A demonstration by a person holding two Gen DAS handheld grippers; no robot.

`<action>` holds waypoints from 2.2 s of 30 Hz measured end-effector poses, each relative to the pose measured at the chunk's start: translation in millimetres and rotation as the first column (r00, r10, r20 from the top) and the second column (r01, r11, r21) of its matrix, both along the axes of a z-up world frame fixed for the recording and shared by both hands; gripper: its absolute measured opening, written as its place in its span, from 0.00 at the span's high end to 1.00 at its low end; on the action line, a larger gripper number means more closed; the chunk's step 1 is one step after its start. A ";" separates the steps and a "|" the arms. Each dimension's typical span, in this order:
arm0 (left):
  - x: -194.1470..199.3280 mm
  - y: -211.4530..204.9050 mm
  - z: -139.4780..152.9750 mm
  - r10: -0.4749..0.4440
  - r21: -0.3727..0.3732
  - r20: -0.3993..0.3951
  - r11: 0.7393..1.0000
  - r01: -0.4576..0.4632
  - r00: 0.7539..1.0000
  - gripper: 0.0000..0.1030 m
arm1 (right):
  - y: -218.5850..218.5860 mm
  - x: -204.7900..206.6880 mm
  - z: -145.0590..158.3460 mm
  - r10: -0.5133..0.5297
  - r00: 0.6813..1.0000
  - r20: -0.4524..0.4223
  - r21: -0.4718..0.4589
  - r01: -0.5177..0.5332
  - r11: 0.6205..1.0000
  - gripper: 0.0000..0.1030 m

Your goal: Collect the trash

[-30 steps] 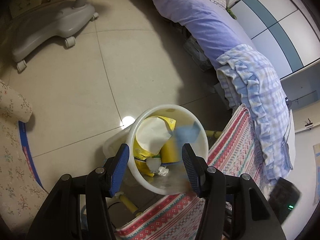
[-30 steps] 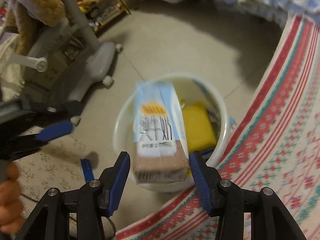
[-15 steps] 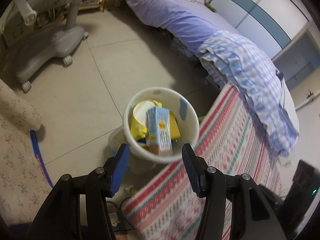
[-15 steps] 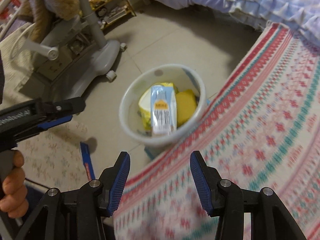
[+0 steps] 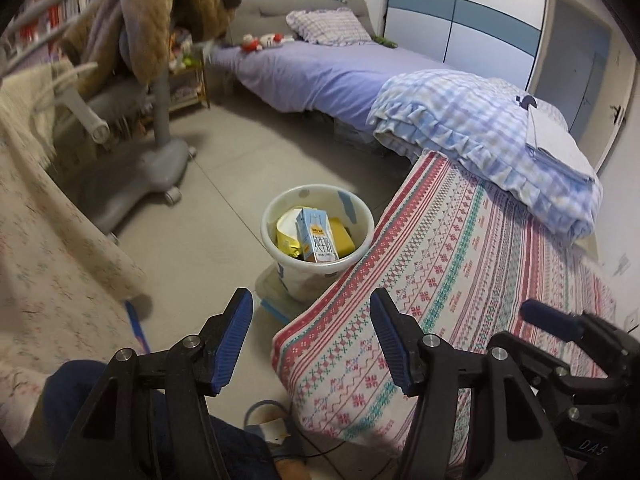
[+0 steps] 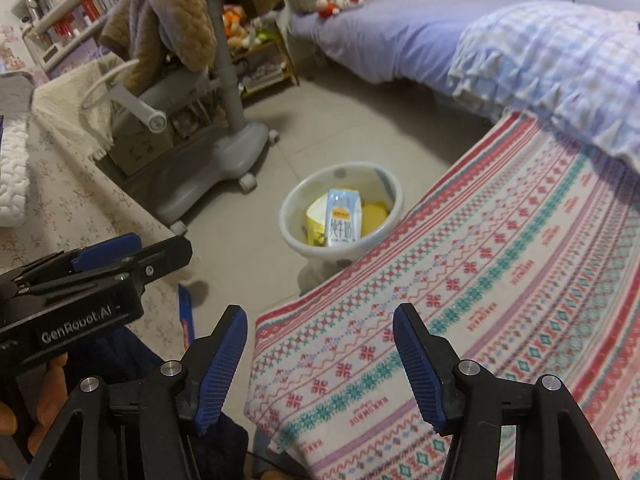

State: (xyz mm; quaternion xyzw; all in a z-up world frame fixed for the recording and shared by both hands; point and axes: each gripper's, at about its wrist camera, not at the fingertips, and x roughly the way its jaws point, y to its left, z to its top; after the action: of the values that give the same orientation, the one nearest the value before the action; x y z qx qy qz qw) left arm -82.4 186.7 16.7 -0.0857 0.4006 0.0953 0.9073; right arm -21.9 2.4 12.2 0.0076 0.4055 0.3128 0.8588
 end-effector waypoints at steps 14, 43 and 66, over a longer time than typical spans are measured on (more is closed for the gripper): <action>-31.3 -43.2 25.1 0.032 0.141 0.048 0.989 -0.038 0.998 0.26 | -31.4 -10.7 -8.0 -0.010 0.996 0.090 0.008 0.009 1.000 0.17; -25.3 -64.2 28.0 0.047 0.158 0.014 0.986 -0.049 0.999 0.25 | -47.3 -15.3 -3.0 -0.020 0.991 0.132 0.013 0.018 1.000 0.10; -22.4 -70.1 27.9 0.030 0.155 0.008 0.987 -0.030 1.000 0.25 | -43.5 -16.1 -5.2 -0.011 0.991 0.134 0.006 0.010 1.000 0.10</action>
State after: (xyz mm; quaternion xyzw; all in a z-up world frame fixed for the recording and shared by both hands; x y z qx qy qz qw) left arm -104.8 116.5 44.5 -0.0211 0.3881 0.1396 0.9107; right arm -38.0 -41.1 7.1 -0.0087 0.3461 0.3092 0.8857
